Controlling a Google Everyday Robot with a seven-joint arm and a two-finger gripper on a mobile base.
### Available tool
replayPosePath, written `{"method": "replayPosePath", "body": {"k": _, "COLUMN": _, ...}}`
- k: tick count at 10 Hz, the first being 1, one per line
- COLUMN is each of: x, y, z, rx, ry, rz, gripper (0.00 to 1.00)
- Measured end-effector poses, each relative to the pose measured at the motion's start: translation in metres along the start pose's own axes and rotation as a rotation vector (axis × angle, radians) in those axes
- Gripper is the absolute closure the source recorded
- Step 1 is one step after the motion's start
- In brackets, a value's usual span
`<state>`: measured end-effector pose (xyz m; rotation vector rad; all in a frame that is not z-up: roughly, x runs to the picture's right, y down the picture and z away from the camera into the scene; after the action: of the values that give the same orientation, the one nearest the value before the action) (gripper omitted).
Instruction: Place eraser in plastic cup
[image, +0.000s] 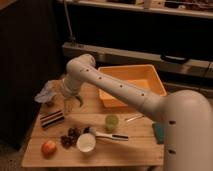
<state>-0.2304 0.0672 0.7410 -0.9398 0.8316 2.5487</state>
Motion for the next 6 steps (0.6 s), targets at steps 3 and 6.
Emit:
{"method": "replayPosePath", "body": {"k": 3, "x": 0.008, "y": -0.006, "z": 0.047, "rx": 0.079, "ry": -0.032, "rz": -0.070, "gripper": 0.20}}
{"method": "replayPosePath", "body": {"k": 6, "x": 0.006, "y": -0.007, "z": 0.088, "rx": 0.141, "ry": -0.087, "rz": -0.072, "gripper": 0.20}}
